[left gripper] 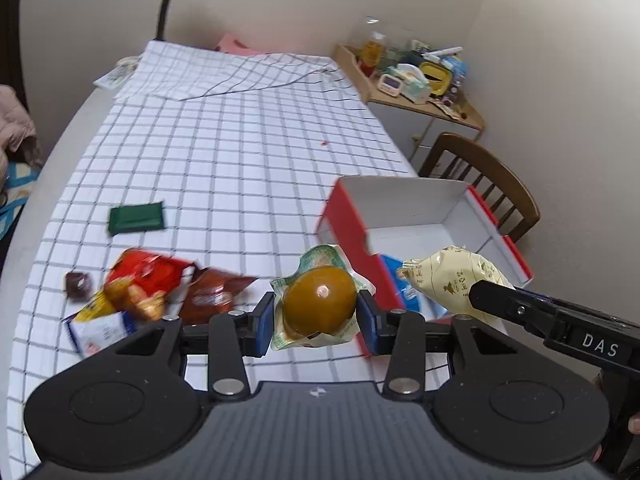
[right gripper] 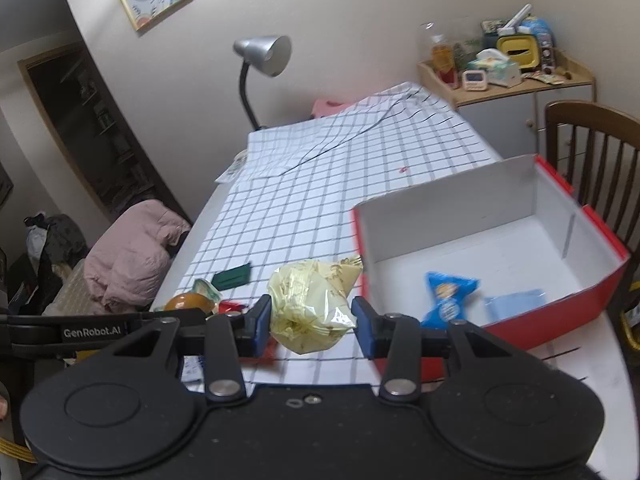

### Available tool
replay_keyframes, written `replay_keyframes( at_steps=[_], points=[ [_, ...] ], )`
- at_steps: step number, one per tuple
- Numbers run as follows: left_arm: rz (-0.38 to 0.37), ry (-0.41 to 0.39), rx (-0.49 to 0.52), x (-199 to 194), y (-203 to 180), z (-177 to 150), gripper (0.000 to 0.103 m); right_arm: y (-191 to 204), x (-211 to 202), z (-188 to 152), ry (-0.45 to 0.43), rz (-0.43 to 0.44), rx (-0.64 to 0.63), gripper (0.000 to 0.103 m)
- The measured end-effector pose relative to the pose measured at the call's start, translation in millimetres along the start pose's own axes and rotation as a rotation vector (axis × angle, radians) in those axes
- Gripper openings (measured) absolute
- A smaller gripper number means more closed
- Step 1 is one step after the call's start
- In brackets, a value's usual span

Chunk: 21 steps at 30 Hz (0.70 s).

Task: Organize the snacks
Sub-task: 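Carry the pastry and bun over the red shoebox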

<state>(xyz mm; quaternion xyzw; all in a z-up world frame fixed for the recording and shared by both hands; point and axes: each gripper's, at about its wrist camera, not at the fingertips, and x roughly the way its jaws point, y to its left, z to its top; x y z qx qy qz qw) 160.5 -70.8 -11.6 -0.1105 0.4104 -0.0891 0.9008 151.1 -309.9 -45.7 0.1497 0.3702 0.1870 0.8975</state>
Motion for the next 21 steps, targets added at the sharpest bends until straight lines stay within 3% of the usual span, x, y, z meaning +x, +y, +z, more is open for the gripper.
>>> replay_keyframes(
  at_steps=[11, 21],
  points=[
    [-0.021, 0.027, 0.033, 44.8, -70.3, 24.3, 0.041, -71.8, -10.9, 23.4, -0.027, -0.084, 0.003, 0.041],
    [0.019, 0.054, 0.068, 93.5, -118.8, 36.0, 0.041, -126.2, 2.5, 37.5, -0.001, -0.135, -0.016, 0.041]
  ],
)
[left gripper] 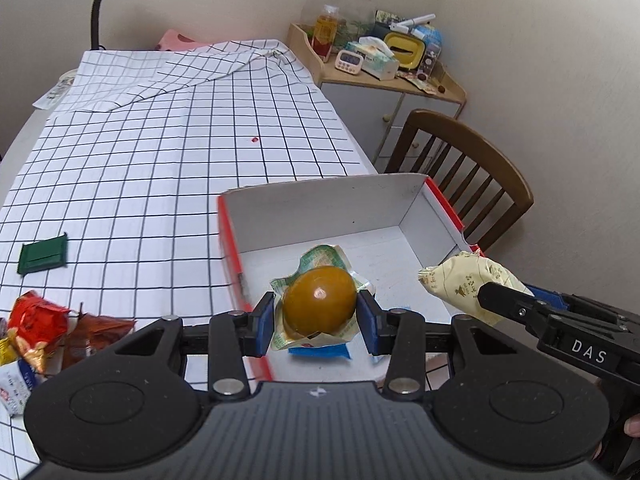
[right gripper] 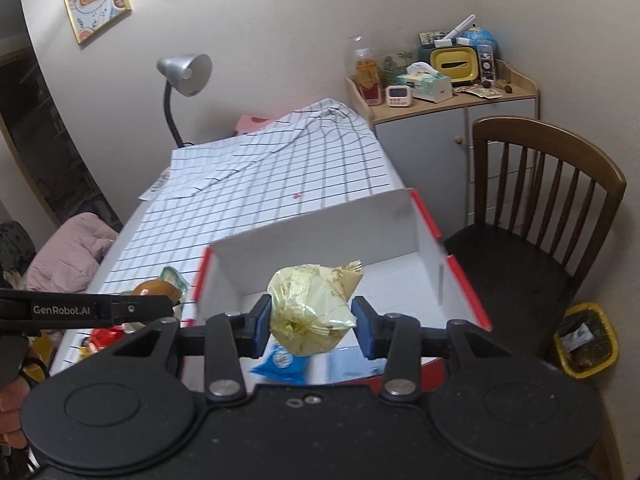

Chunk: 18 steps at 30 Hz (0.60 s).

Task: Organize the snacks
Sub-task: 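Carry the pastry and bun over the red shoebox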

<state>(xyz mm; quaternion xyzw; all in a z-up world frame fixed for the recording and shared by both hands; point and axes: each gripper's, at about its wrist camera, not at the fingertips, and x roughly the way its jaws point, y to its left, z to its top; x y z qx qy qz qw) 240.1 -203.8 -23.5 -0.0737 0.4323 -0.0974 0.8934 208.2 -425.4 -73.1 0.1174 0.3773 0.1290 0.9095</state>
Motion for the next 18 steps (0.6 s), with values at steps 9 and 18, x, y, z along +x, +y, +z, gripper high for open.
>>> replay_keyframes(
  at_steps=[9, 18],
  points=[
    [0.039, 0.058, 0.037, 50.4, -26.0, 9.0, 0.041, -24.5, 42.7, 3.0, 0.087, -0.029, -0.053, 0.041],
    [0.066, 0.148, 0.013, 96.7, -24.8, 5.9, 0.041, -24.6, 80.6, 1.3, 0.163, -0.036, -0.135, 0.041]
  ],
)
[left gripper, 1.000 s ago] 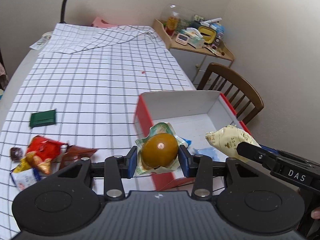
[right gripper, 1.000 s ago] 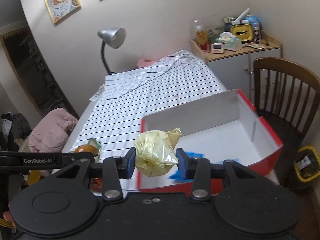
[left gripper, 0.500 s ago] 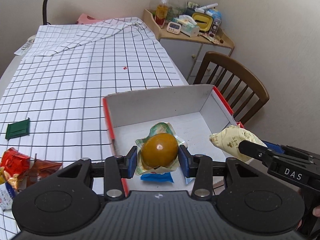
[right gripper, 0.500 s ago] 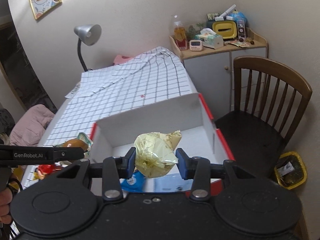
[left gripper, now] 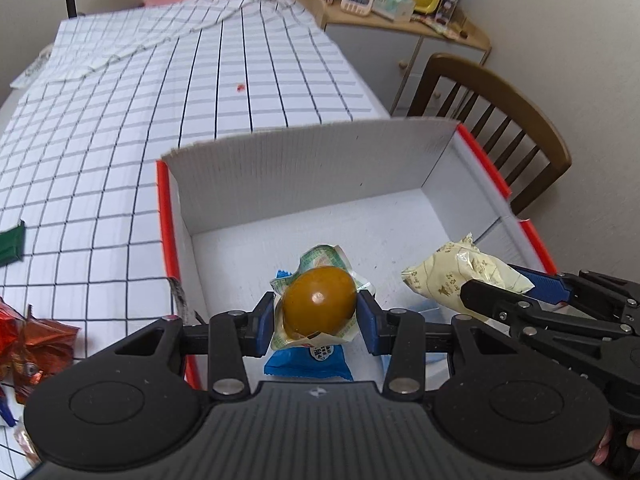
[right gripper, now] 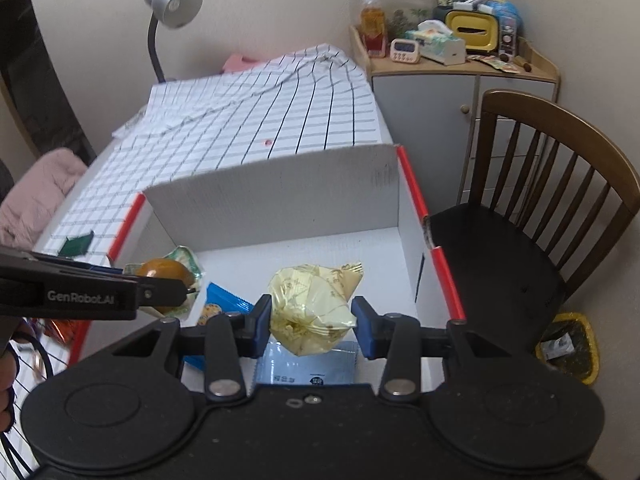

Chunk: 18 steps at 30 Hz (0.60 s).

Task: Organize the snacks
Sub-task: 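Carry the pastry and bun over the red shoebox, then open both tools to release pastry and bun into the box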

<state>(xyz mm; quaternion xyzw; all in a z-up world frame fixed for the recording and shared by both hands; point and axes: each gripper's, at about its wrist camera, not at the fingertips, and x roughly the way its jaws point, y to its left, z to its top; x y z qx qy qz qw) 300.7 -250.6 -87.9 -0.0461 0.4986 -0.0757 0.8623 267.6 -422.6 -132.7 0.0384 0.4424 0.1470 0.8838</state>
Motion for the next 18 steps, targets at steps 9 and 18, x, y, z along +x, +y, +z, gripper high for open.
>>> replay_keyframes(
  at_steps=[9, 18],
  points=[
    [0.024, 0.055, 0.019, 23.5, -8.3, -3.6, 0.042, 7.4, 18.3, -3.4, 0.047, -0.009, -0.067, 0.041],
    [0.039, 0.087, 0.03, 34.0, -9.6, -4.6, 0.043, 6.4, 28.2, -4.2, 0.092, -0.016, -0.074, 0.043]
  ],
)
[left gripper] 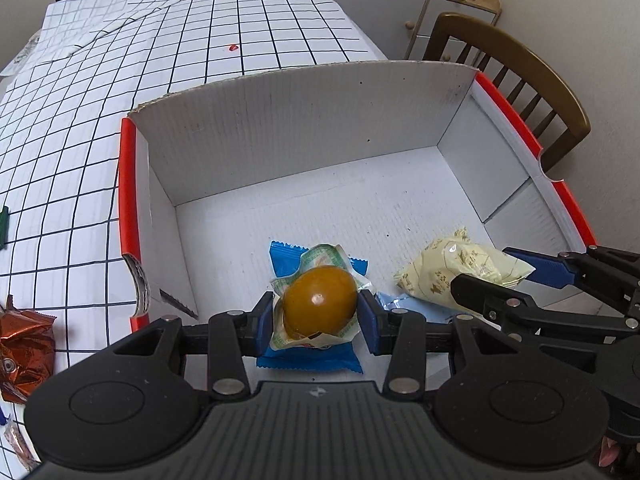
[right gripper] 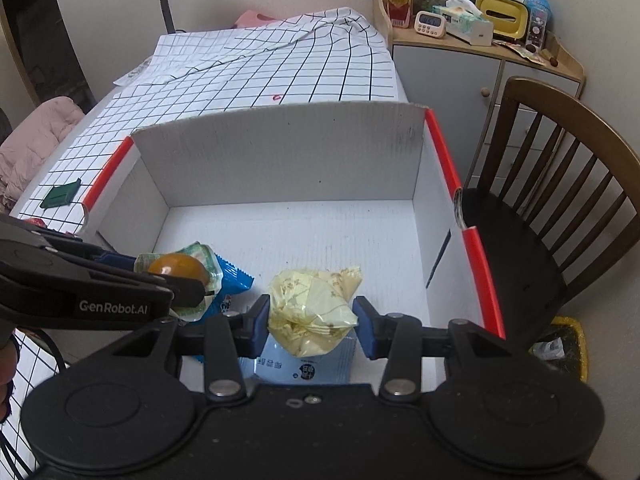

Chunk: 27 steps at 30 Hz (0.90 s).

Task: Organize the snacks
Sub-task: 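Open both tools to release pastry and bun into the box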

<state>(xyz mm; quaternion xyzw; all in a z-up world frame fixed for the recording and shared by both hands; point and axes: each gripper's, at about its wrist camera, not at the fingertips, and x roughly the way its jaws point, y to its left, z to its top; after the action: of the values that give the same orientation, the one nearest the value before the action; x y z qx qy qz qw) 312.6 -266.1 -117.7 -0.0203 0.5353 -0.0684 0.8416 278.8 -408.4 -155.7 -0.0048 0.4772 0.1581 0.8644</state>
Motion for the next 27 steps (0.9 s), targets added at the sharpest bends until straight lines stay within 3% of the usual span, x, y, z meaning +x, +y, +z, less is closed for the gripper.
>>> replay_keyframes(
  at_steps=[7, 11, 13, 20, 23, 27],
  points=[
    [-0.002, -0.017, 0.008, -1.9, -0.9, 2.2, 0.045, -3.7, 0.3, -2.3, 0.01, -0.001, 0.017, 0.048],
    [-0.025, -0.032, -0.002, -8.2, 1.5, 1.5, 0.053, -7.1, -2.2, -3.5, 0.01, 0.002, 0.035, 0.055],
    [-0.024, -0.041, 0.0, -12.0, 1.9, -0.2, 0.054, -7.7, -5.4, -4.2, 0.0, -0.001, 0.039, 0.06],
    [-0.046, -0.079, -0.003, -32.6, 5.9, -6.9, 0.056, -6.8, -24.3, -6.0, -0.03, 0.02, 0.05, 0.065],
    [-0.057, -0.104, -0.004, -44.9, 9.9, -10.9, 0.058, -4.1, -36.4, -7.5, -0.057, 0.023, 0.047, 0.075],
    [-0.063, -0.144, -0.007, -63.2, 18.0, -16.3, 0.061, 1.2, -53.4, -6.9, -0.086, 0.042, 0.047, 0.077]
  ],
)
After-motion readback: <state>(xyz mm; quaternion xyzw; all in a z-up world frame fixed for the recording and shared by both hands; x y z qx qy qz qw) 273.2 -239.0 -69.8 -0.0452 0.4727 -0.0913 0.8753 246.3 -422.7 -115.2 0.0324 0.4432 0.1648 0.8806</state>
